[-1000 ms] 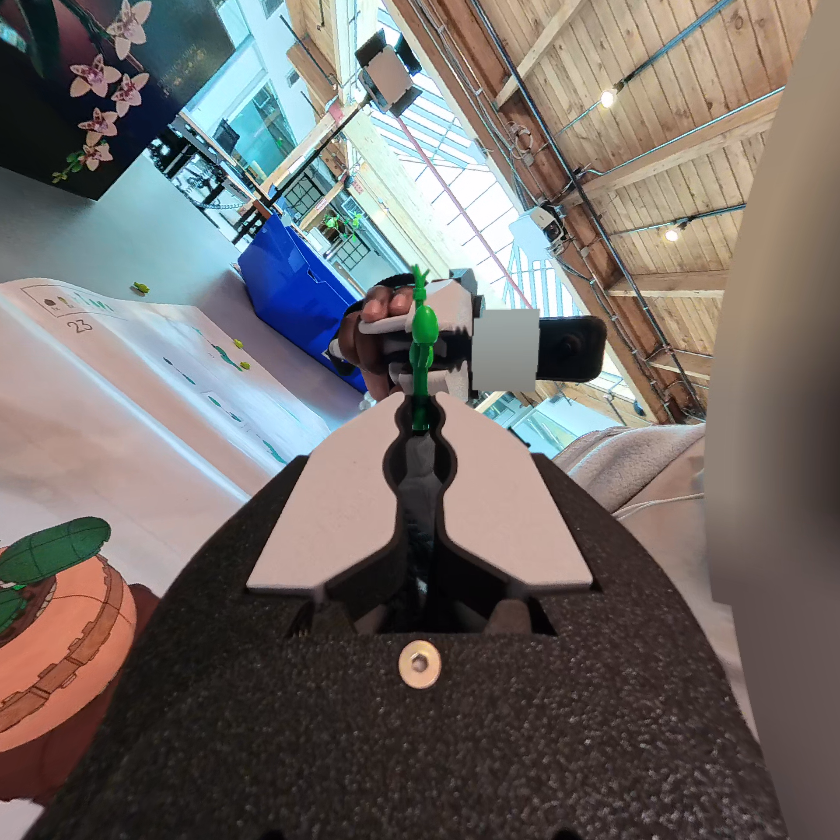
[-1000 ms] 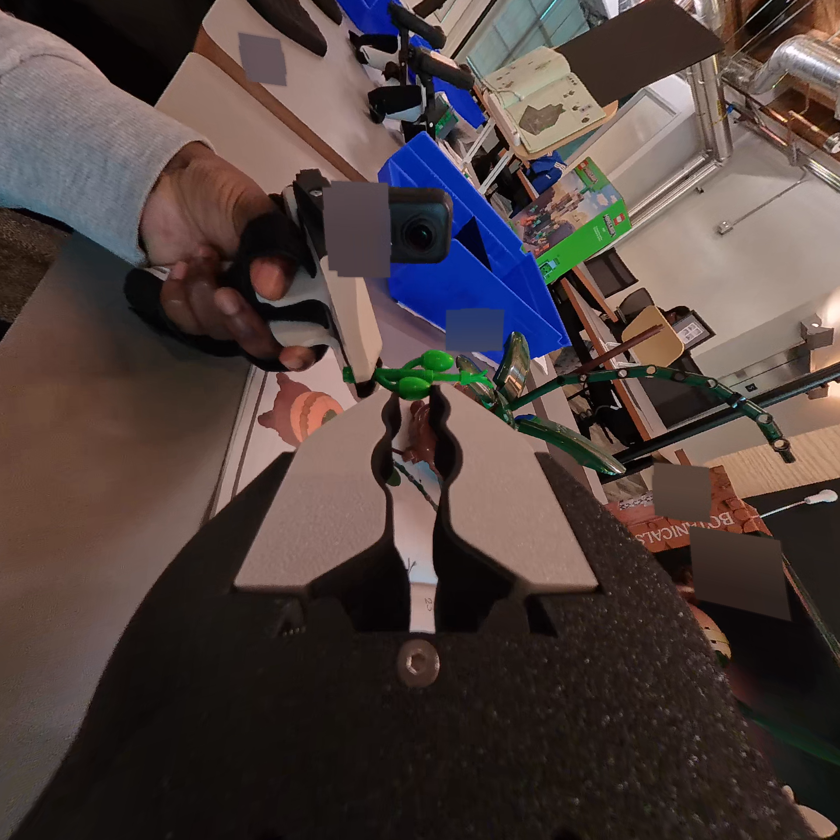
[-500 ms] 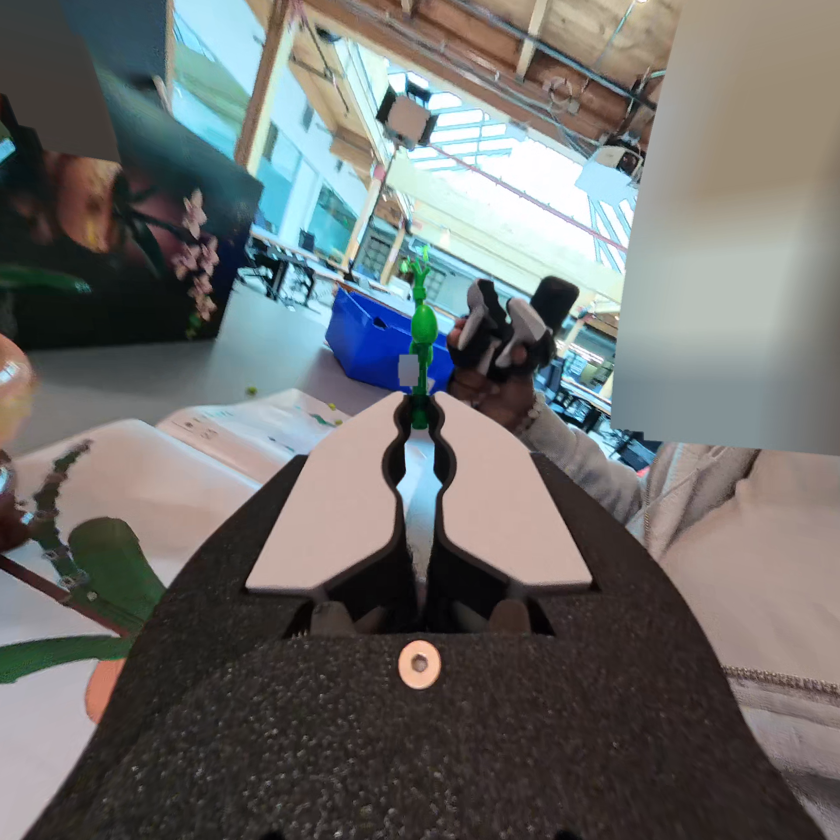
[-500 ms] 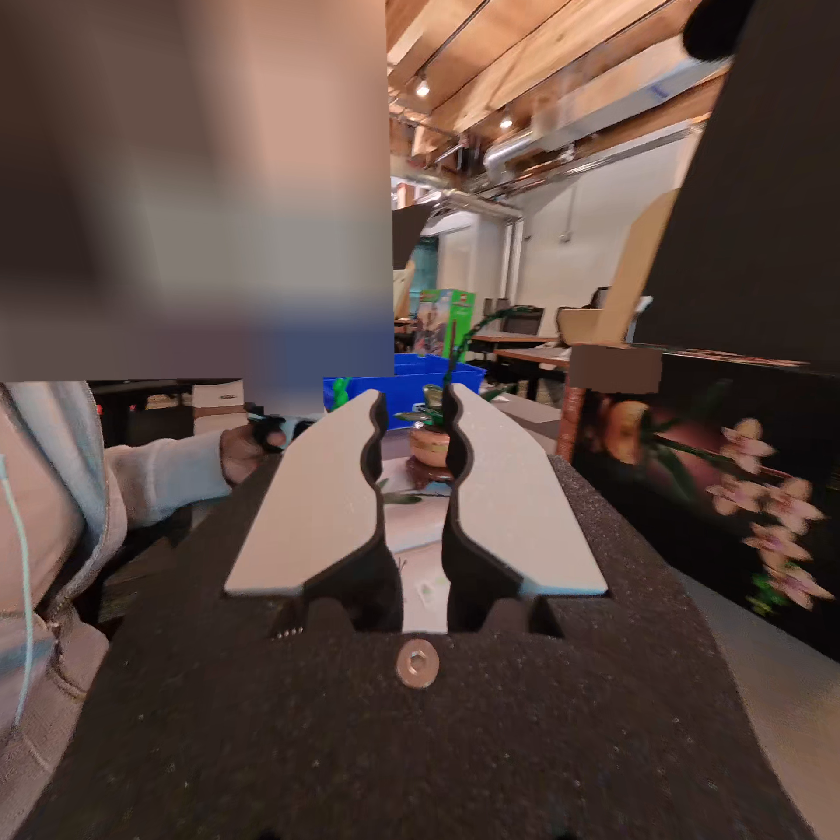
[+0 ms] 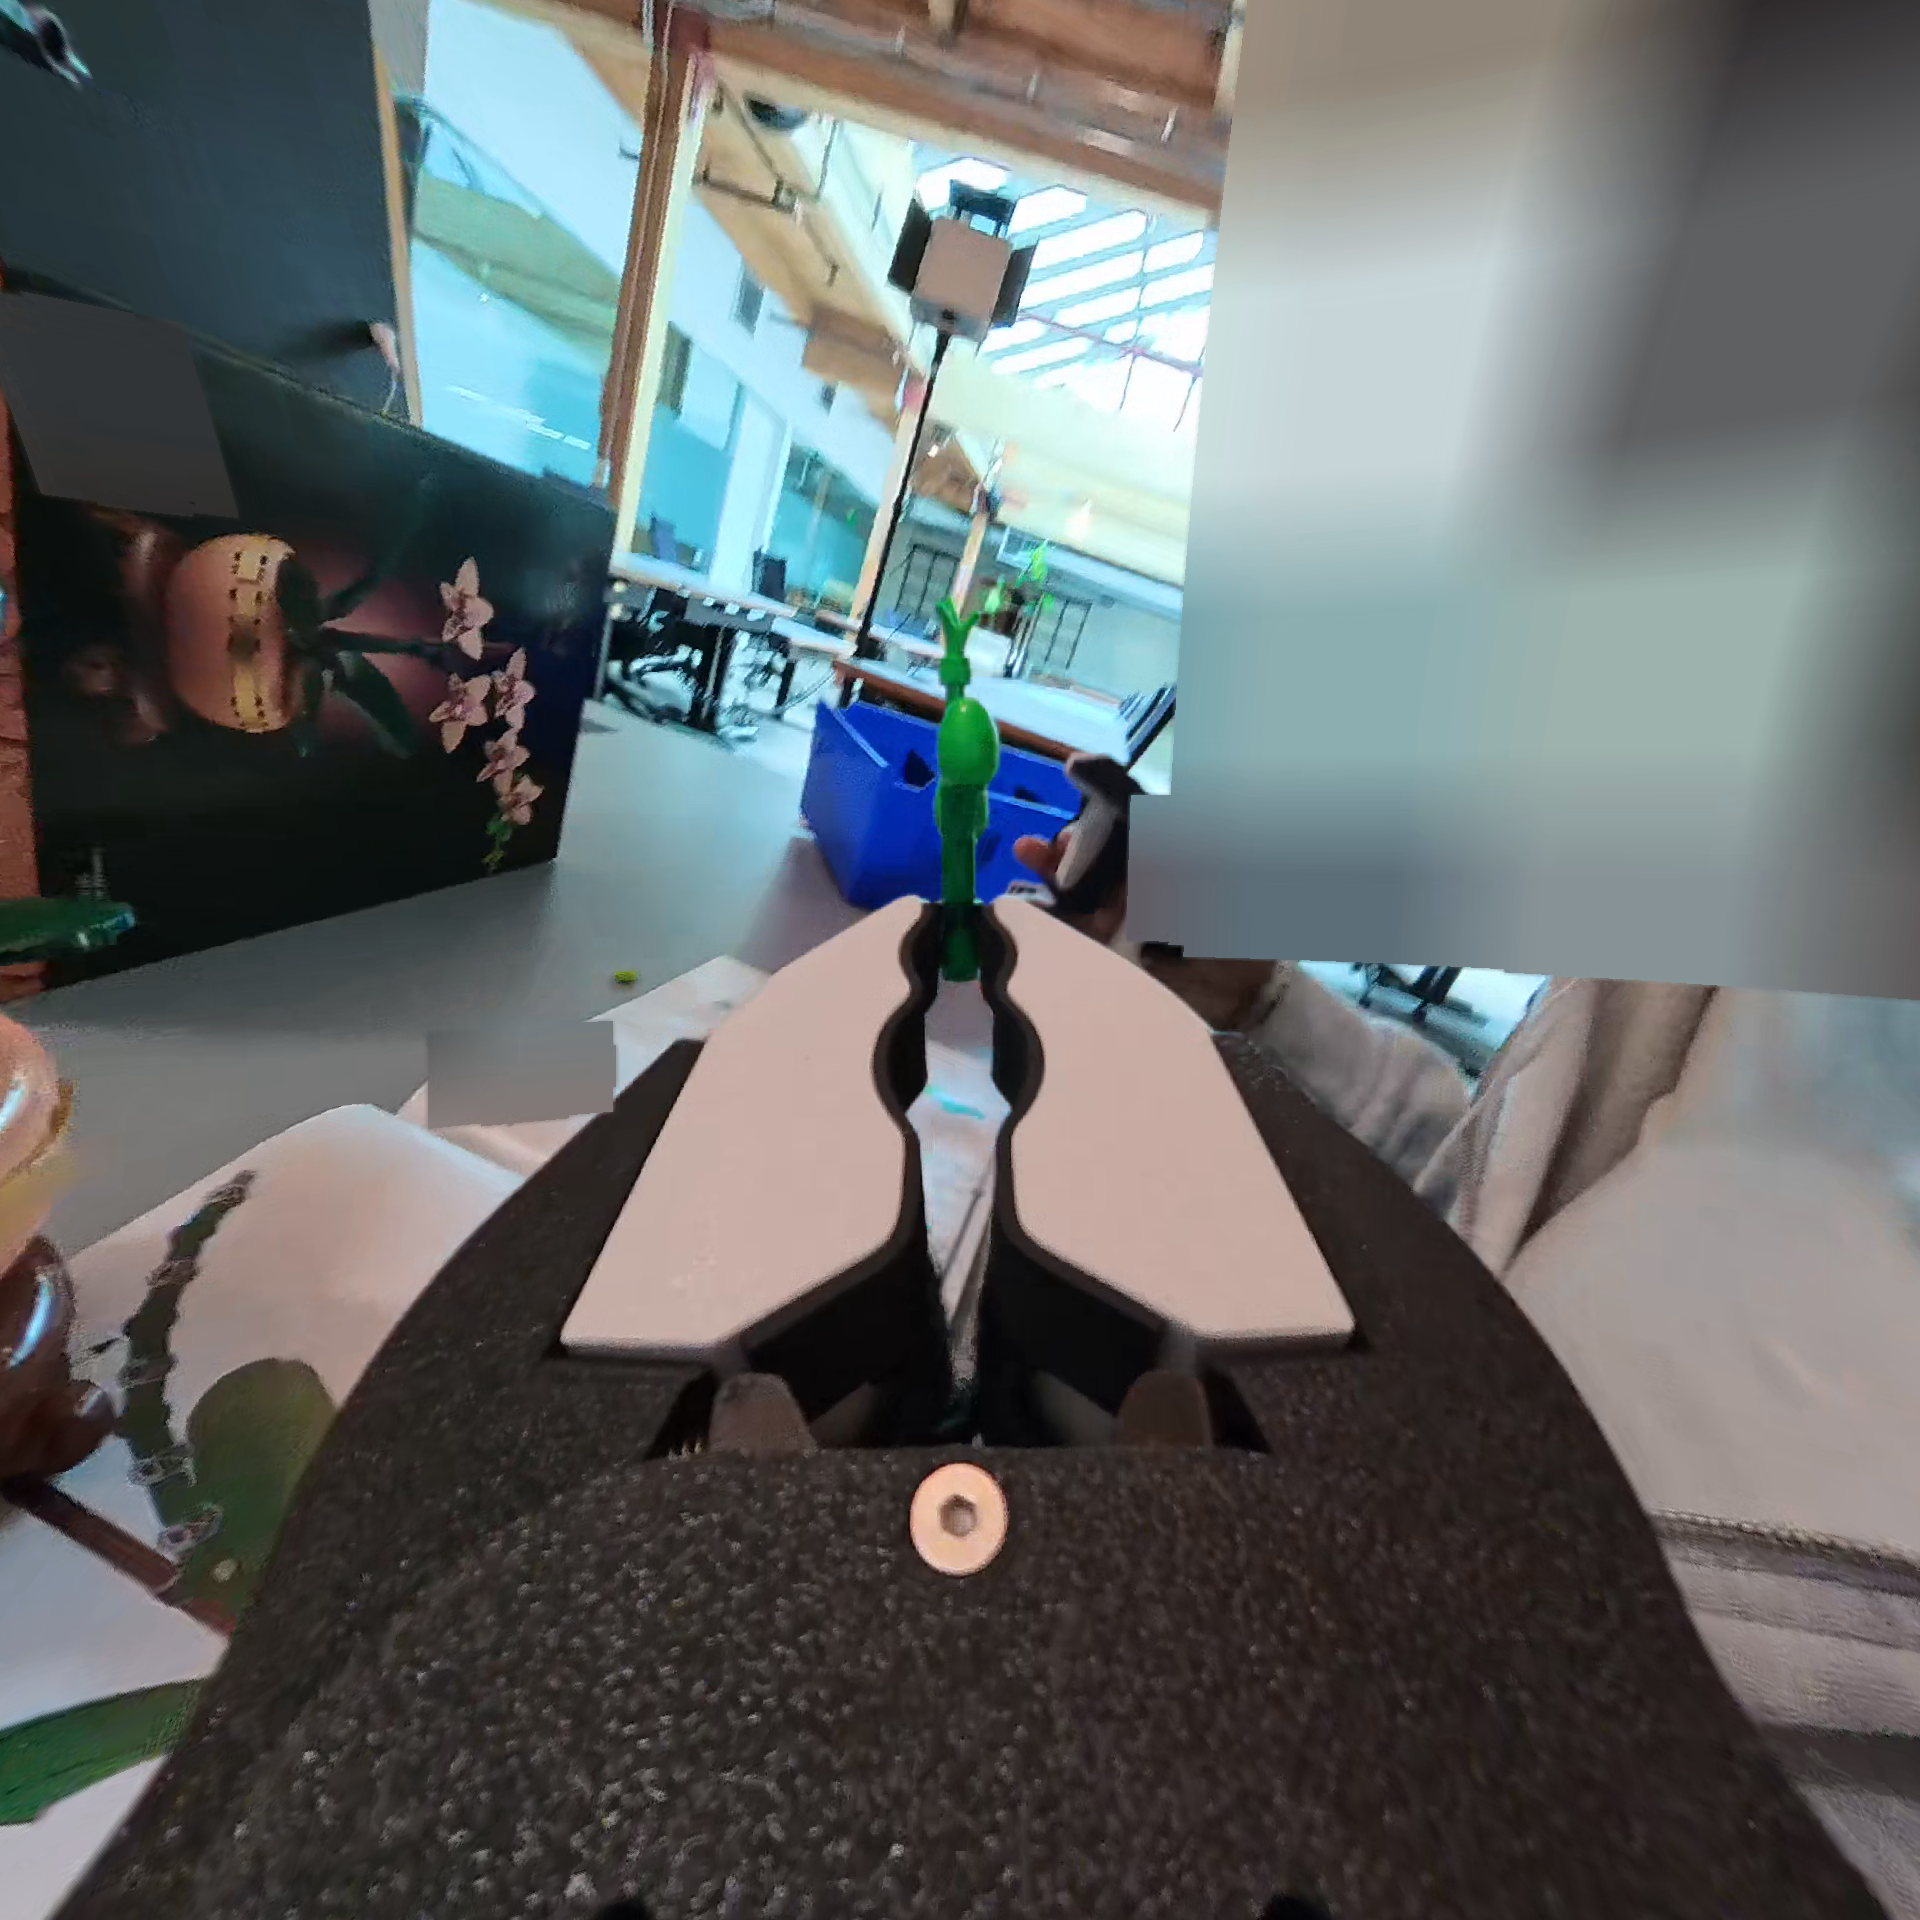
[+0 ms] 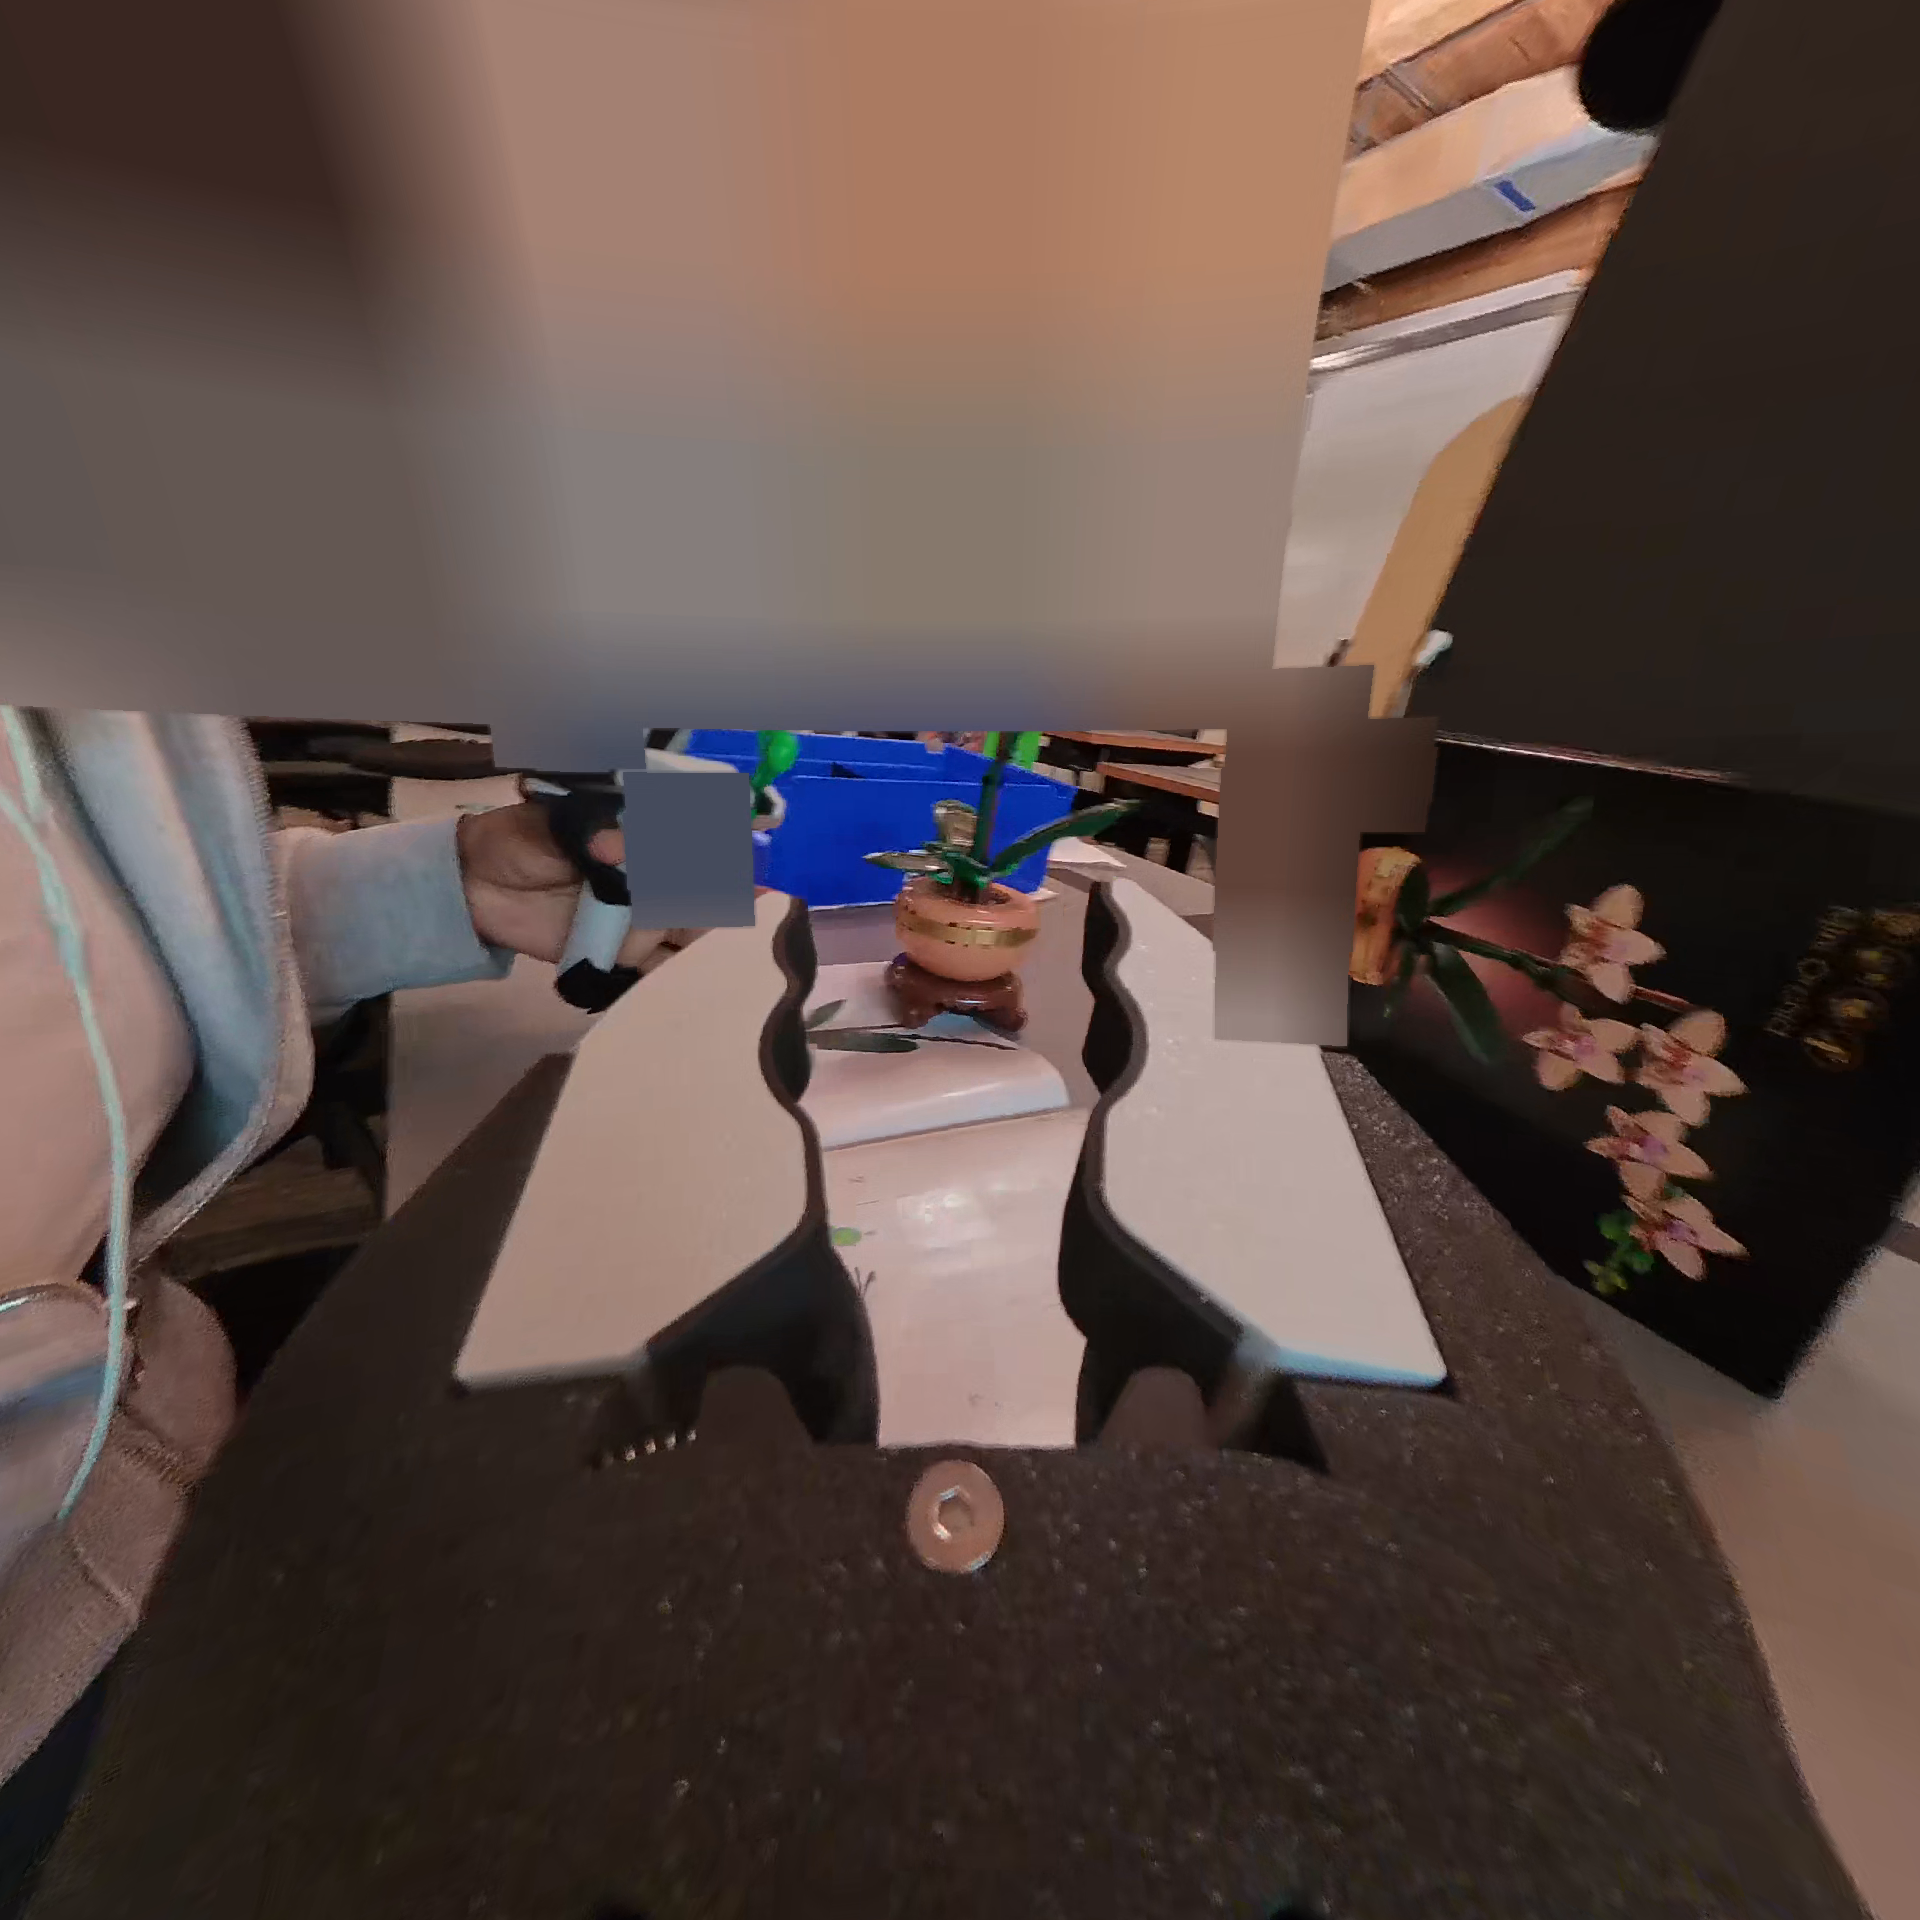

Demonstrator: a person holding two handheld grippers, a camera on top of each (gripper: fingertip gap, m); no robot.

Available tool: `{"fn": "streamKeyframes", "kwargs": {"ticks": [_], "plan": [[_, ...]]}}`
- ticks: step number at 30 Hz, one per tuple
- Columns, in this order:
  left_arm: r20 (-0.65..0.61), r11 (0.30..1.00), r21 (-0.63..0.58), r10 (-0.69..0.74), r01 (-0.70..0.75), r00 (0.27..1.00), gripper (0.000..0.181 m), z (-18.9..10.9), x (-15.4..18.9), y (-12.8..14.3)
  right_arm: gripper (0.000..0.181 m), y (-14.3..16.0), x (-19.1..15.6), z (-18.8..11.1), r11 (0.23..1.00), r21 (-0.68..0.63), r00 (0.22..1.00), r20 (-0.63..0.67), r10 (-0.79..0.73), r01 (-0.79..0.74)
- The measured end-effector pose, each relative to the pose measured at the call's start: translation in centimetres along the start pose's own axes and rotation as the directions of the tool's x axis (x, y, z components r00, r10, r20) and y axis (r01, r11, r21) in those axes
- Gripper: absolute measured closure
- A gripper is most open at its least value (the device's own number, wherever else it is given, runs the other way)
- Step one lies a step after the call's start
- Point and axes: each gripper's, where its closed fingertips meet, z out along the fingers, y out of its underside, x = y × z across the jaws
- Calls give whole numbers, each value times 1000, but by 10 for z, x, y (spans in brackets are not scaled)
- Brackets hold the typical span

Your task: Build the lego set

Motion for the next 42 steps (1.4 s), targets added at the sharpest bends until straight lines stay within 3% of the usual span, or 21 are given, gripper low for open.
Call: {"fn": "streamKeyframes", "kwargs": {"ticks": [1, 5, 9, 18, 29, 35, 42], "plan": [[12, 1000, -17, 16, -15, 1000, 175, 4, -1, 2, 130, -1, 7, -4, 1000, -9, 999, -35, 4, -4], [39, 996, -70, 53, -50, 998, 175, 19, -3, 9, 132, 11, 25, -19, 991, -133, 992, -125, -9, -8], [63, 995, -68, 83, -79, 995, 175, 28, -7, 13, 131, 33, 21, -28, 967, -255, 994, -102, -50, 23], [117, 980, -153, 144, -125, 983, 175, 38, -11, 36, 135, 60, 22, -33, 951, -308, 997, -77, 6, -29], [150, 974, -195, 144, -113, 978, 175, 44, -20, 51, 141, 67, 29, -31, 937, -337, 993, -104, 56, -88], [120, 984, -162, 95, -75, 988, 175, 45, -16, 49, 145, 51, 21, -3, 967, -228, 992, -91, 92, -110], [-15, 993, -121, -21, 19, 1000, 175, 55, 5, 45, 144, 24, -26, 60, 975, -93, 969, 122, 214, -203]]}}
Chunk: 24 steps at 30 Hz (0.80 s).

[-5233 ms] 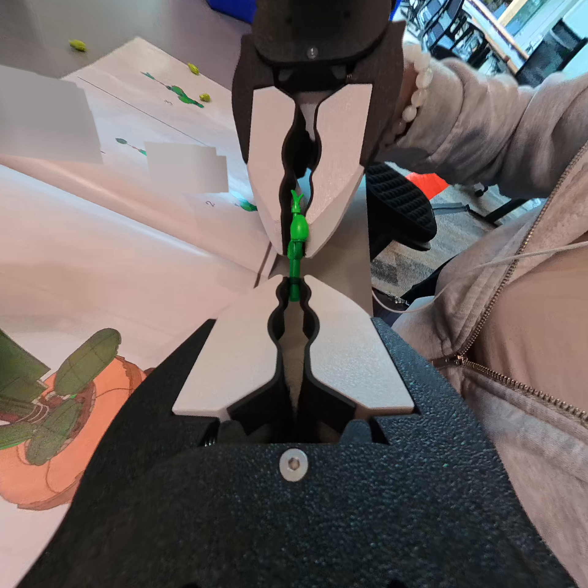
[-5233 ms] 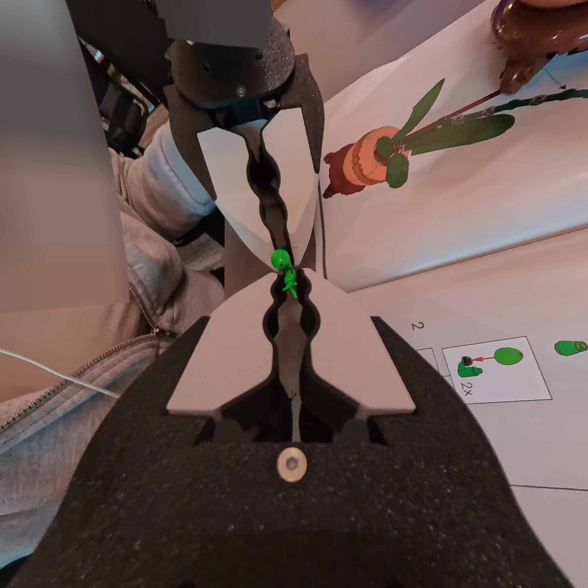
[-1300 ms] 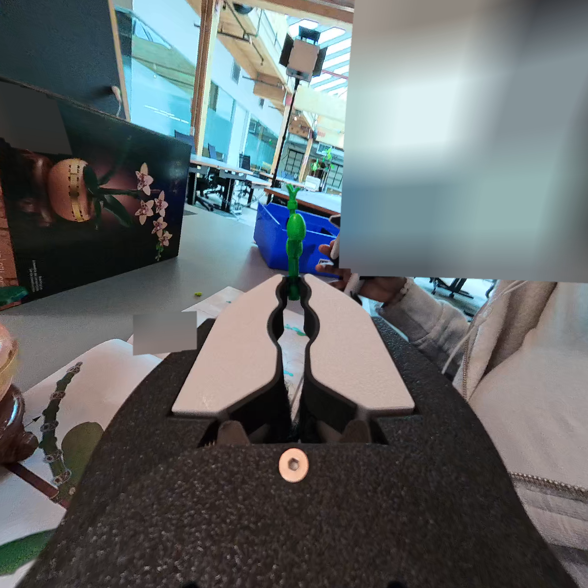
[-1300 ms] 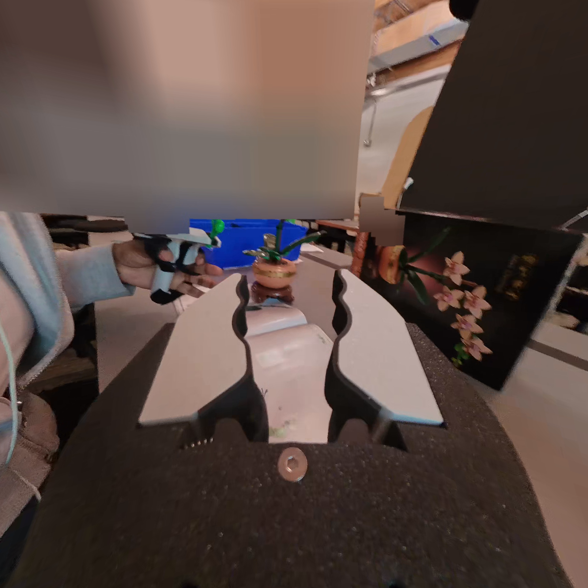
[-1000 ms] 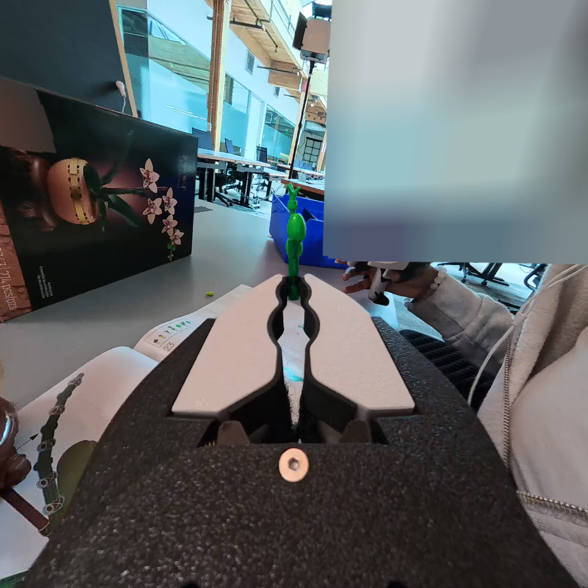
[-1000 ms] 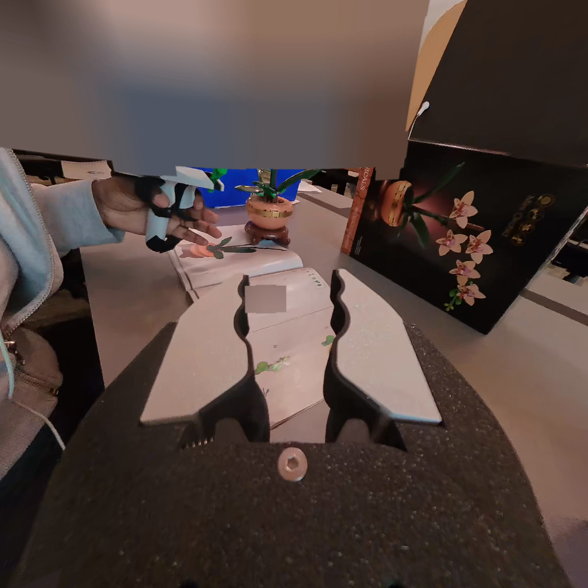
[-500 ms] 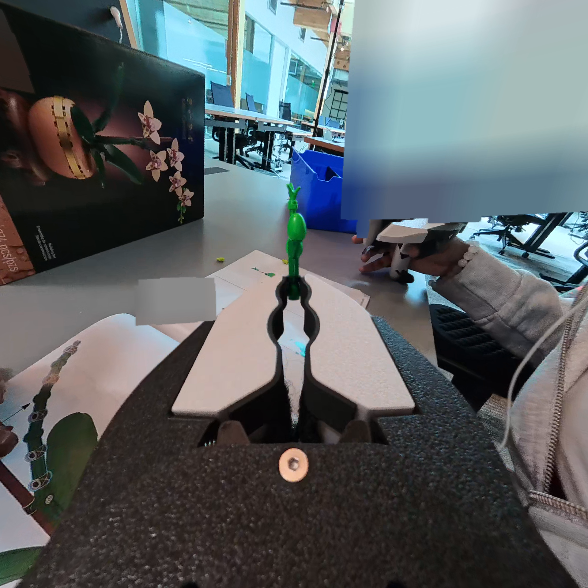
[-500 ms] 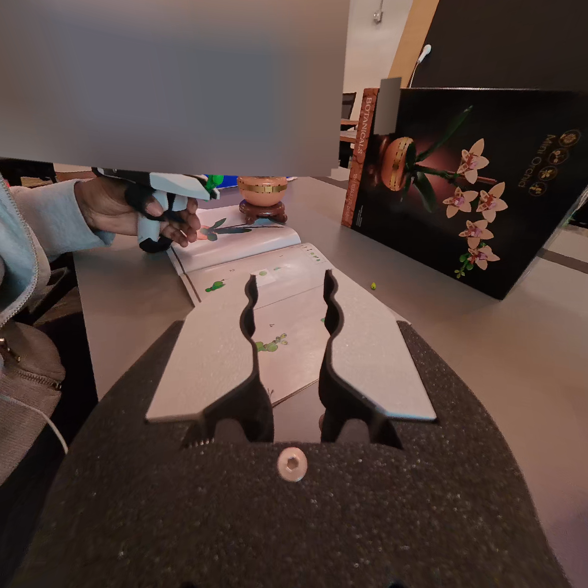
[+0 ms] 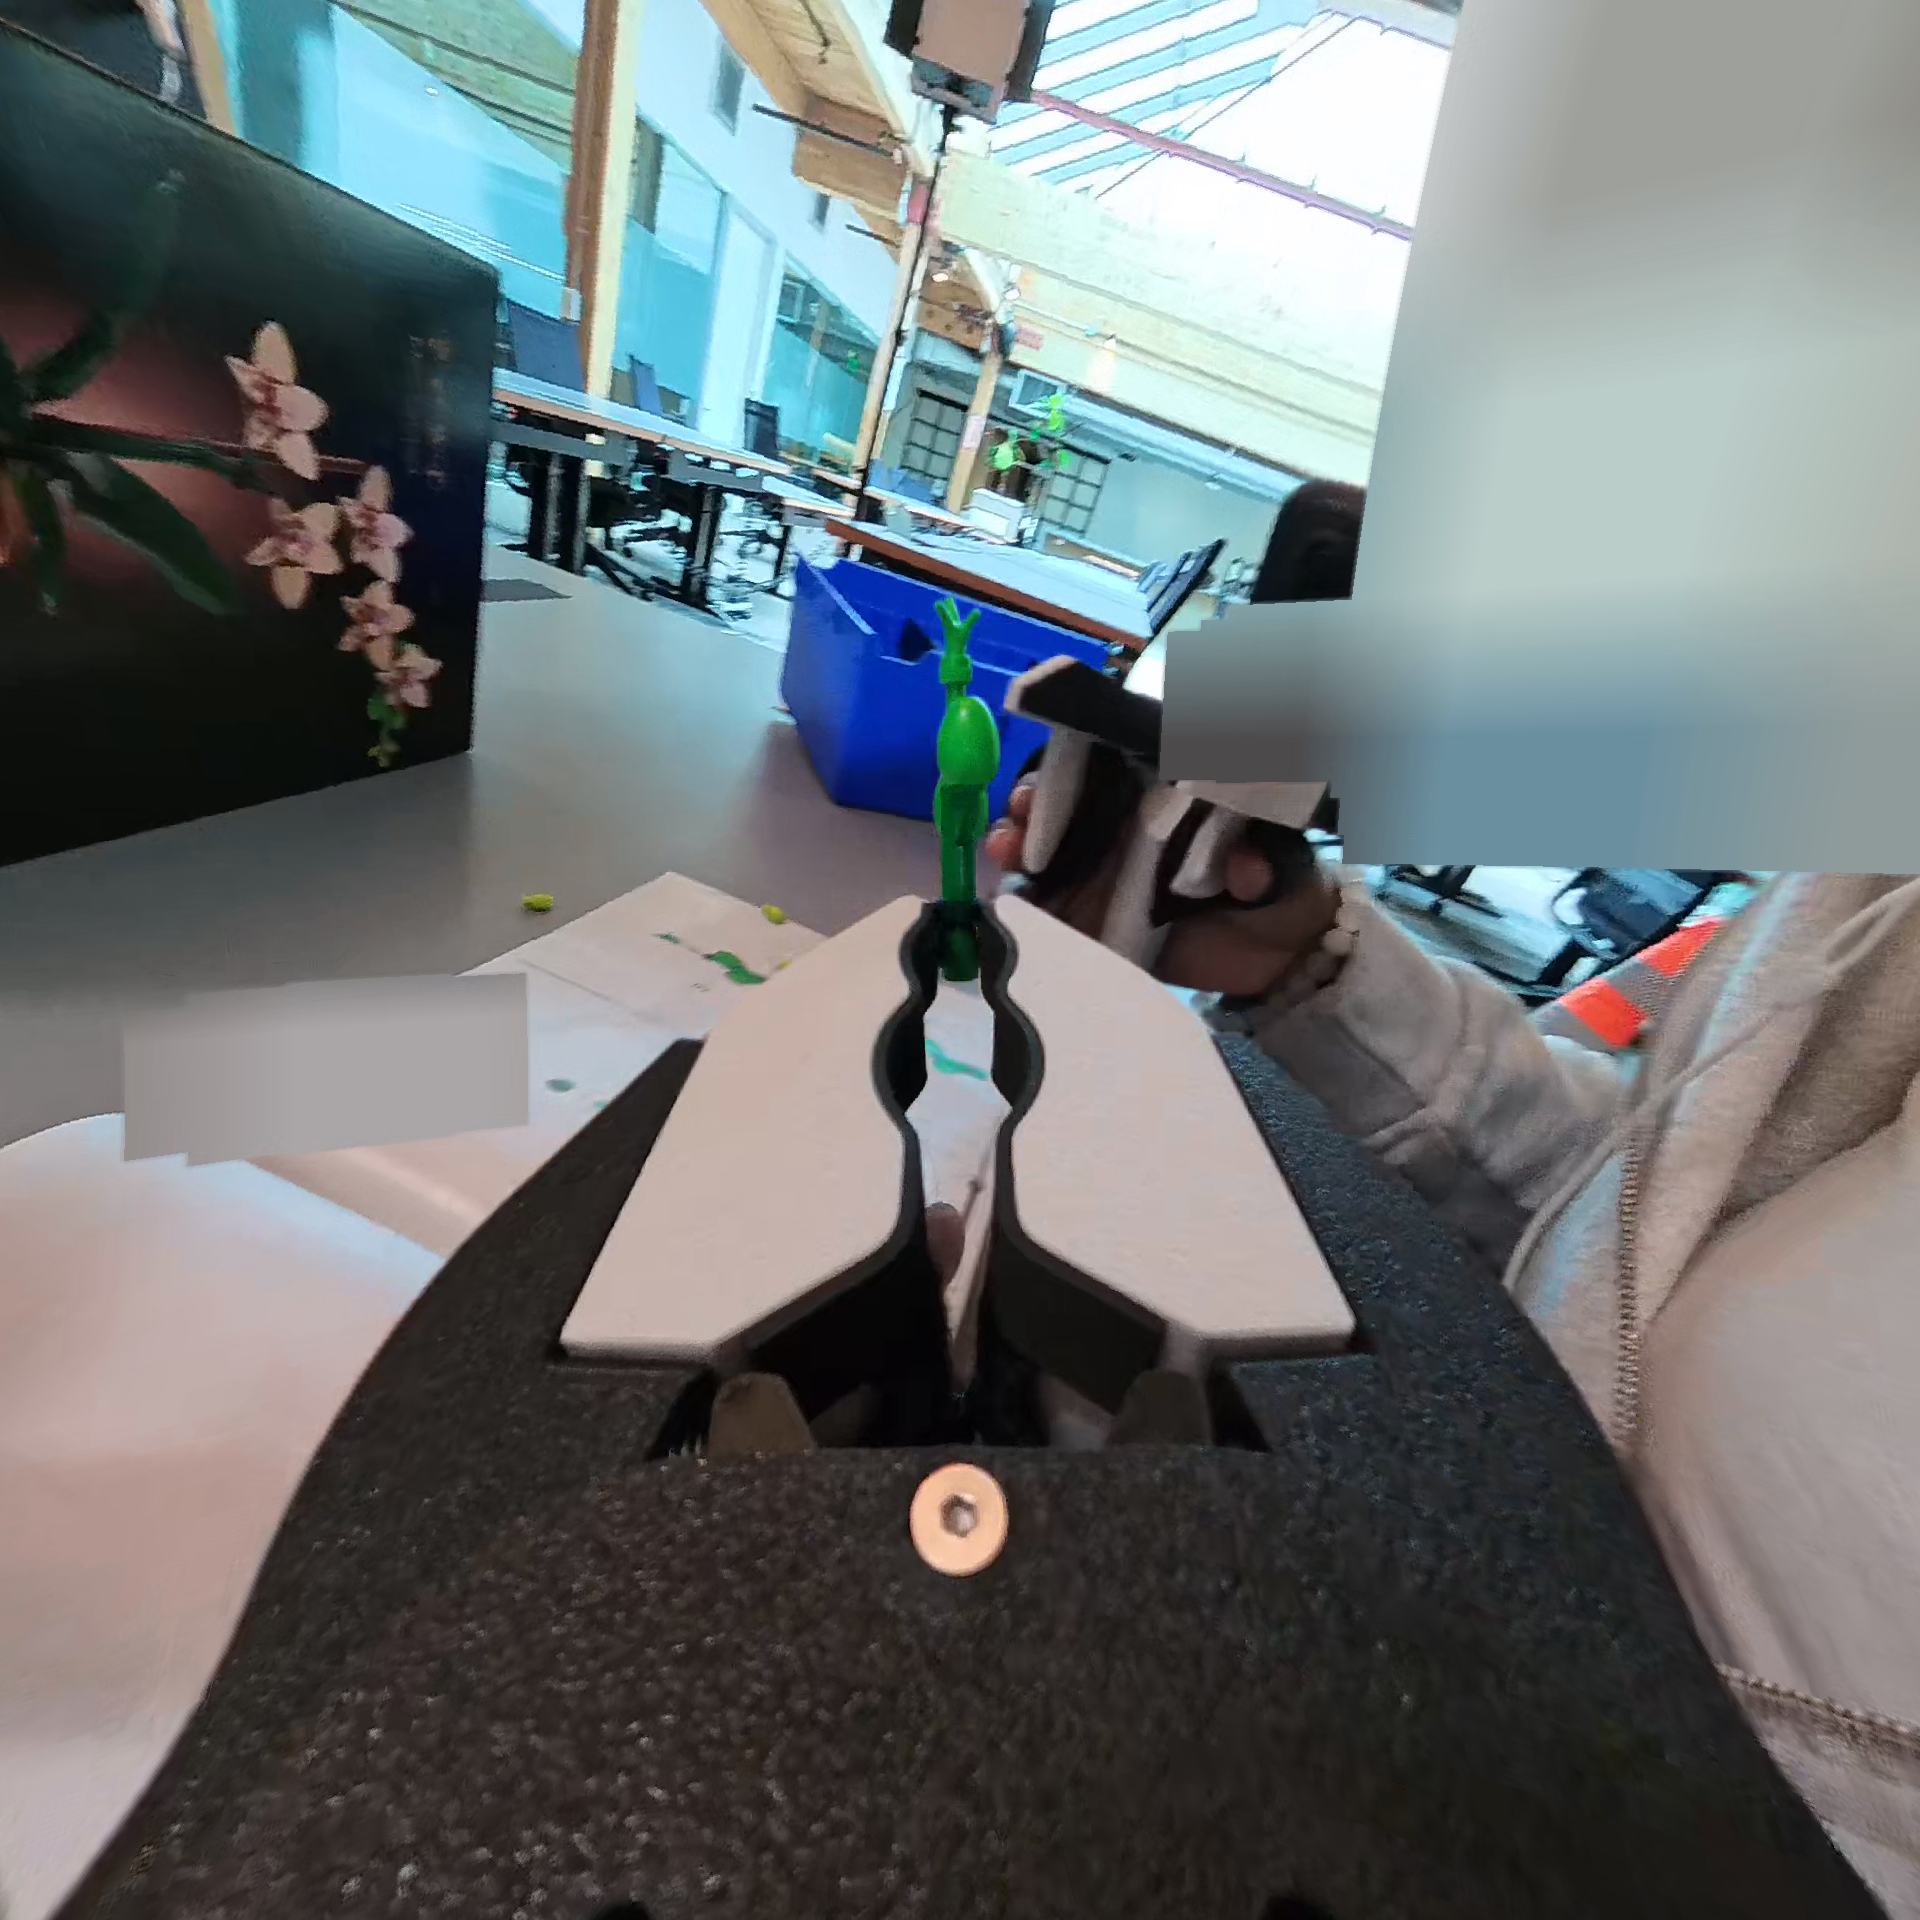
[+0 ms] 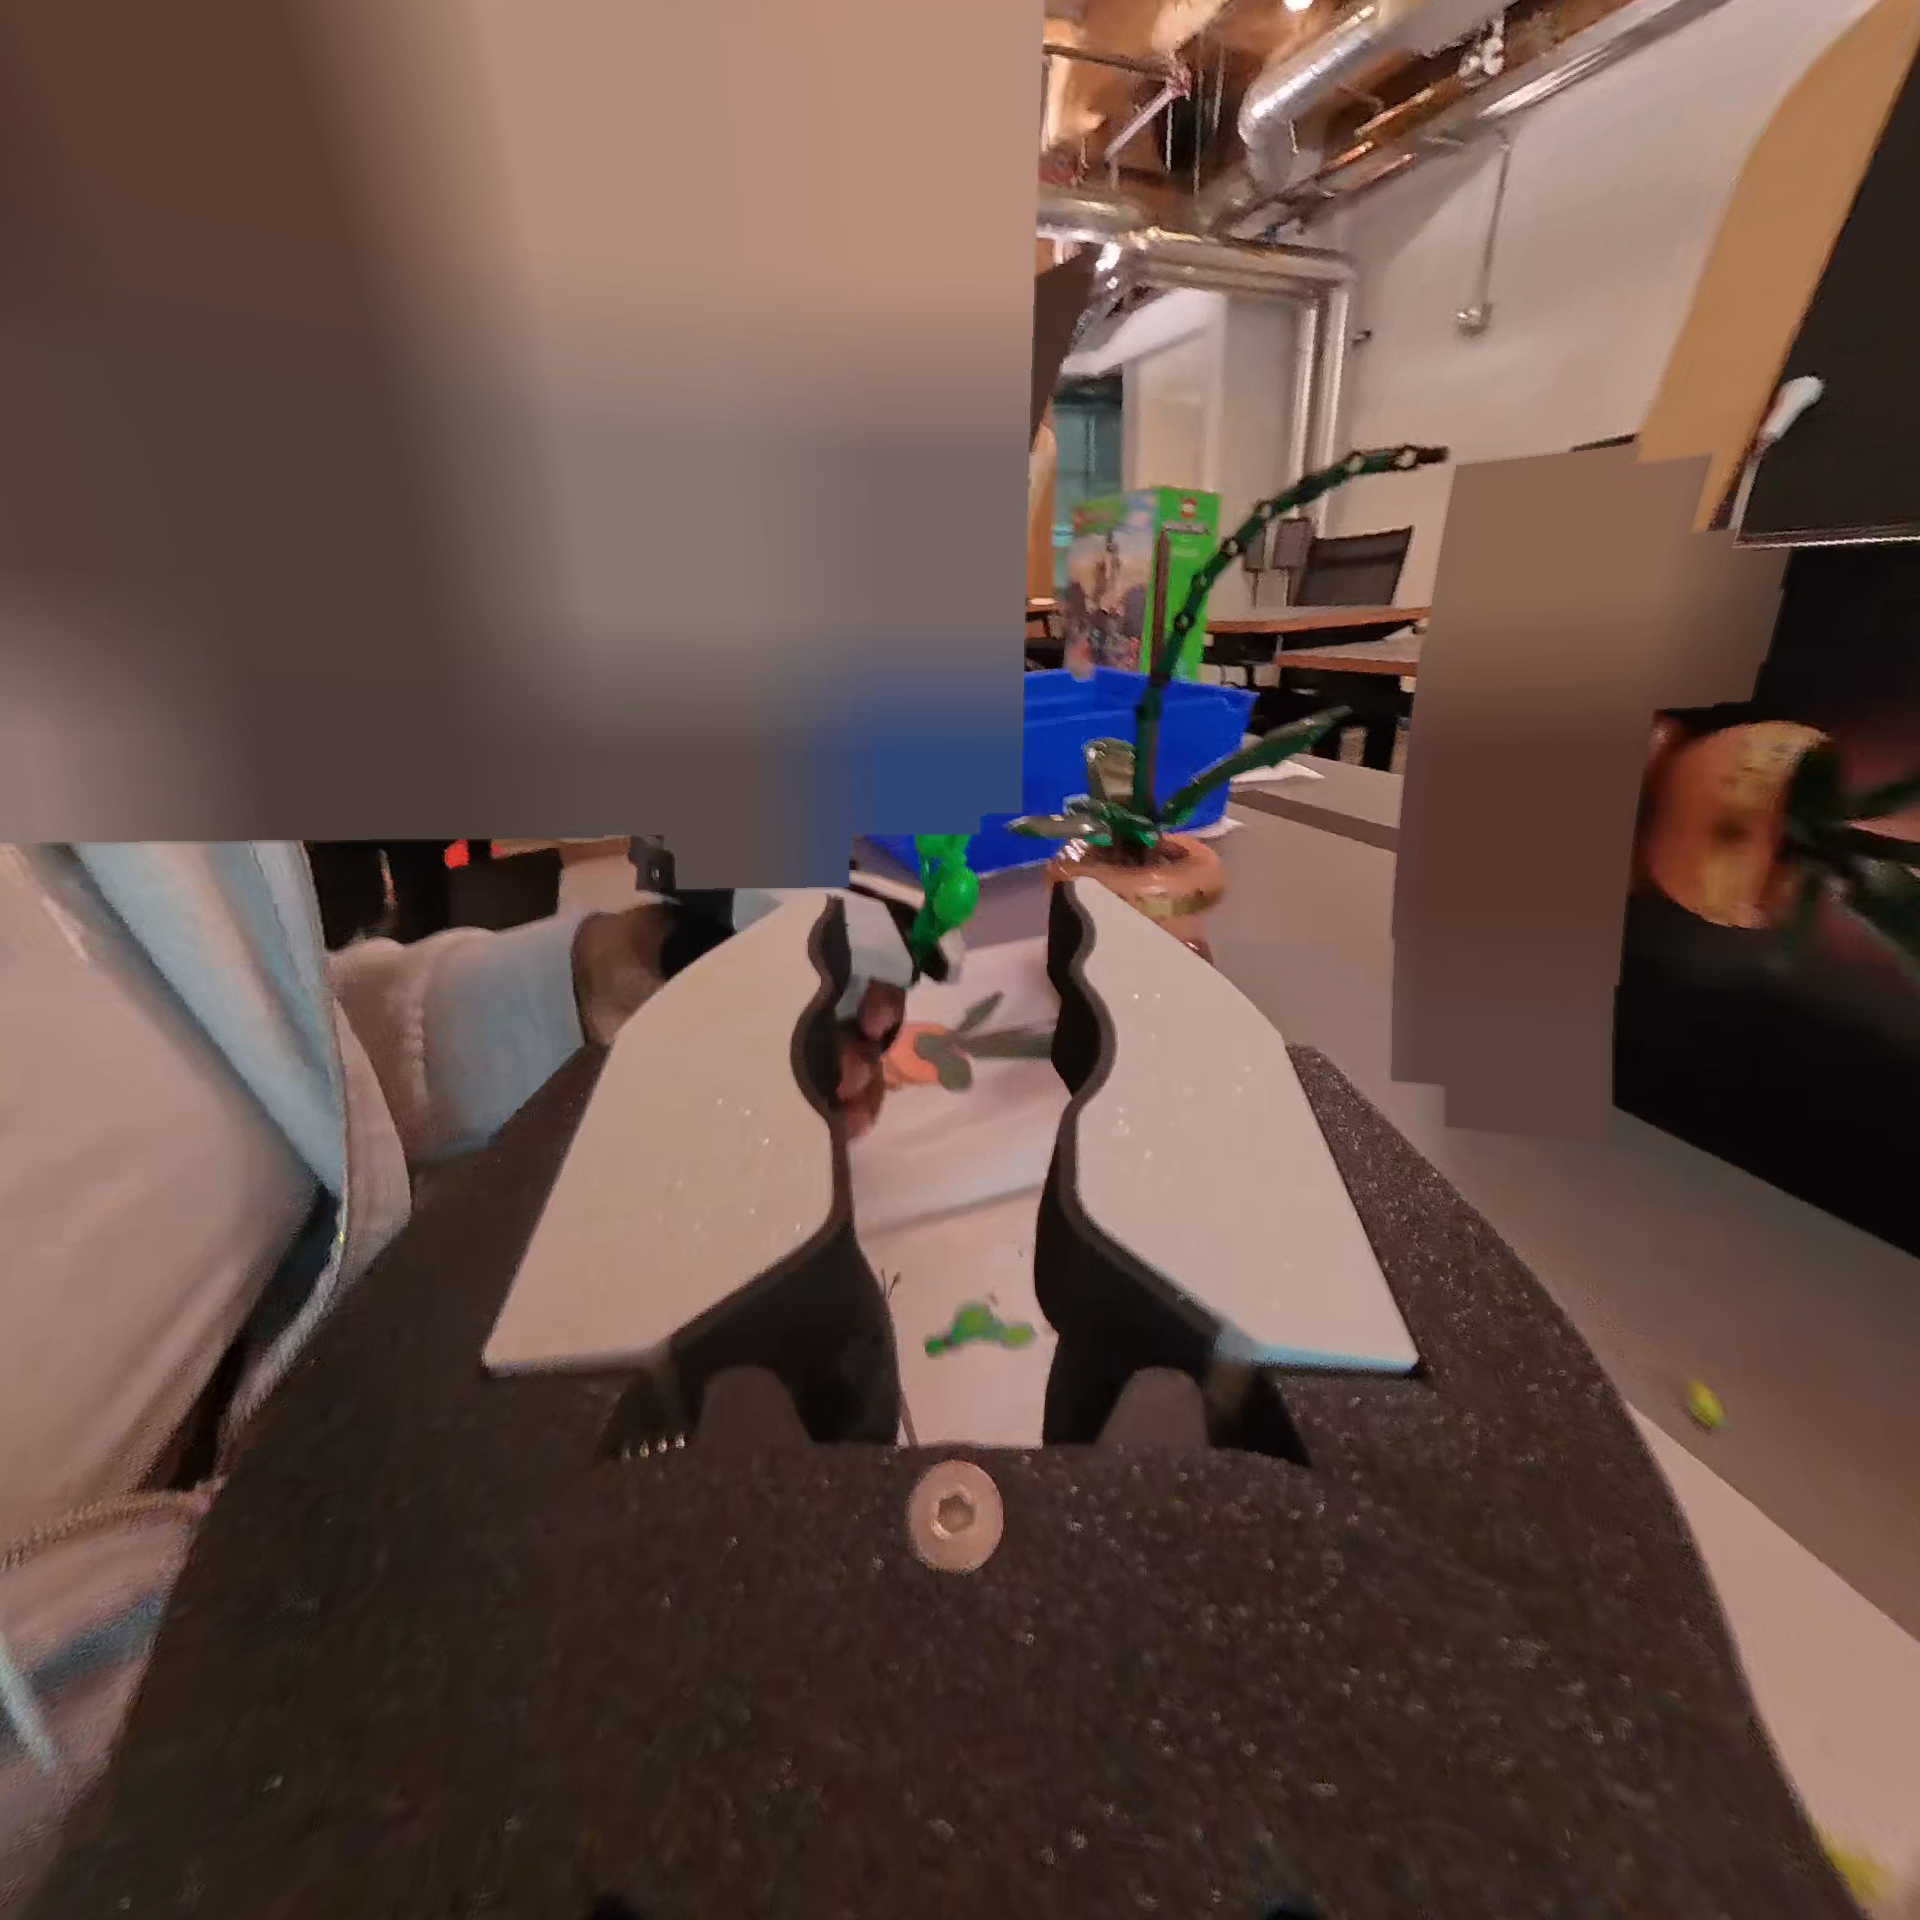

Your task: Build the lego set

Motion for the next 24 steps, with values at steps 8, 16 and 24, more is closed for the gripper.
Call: {"fn": "streamKeyframes", "kwargs": {"ticks": [8, 16, 24], "plan": [[-153, 997, 24, -75, 80, 985, 175, 7, 25, -4, 151, -7, -10, 29, 995, -26, 991, 99, 94, -92], [-179, 999, -15, -43, 41, 983, 175, 8, 31, 0, 175, -6, -17, 25, 992, -51, 979, 166, 121, -114], [-166, 999, 3, -46, 47, 985, 156, 7, 27, -6, 179, -9, -15, 23, 985, -14, 968, 182, 173, -174]]}}
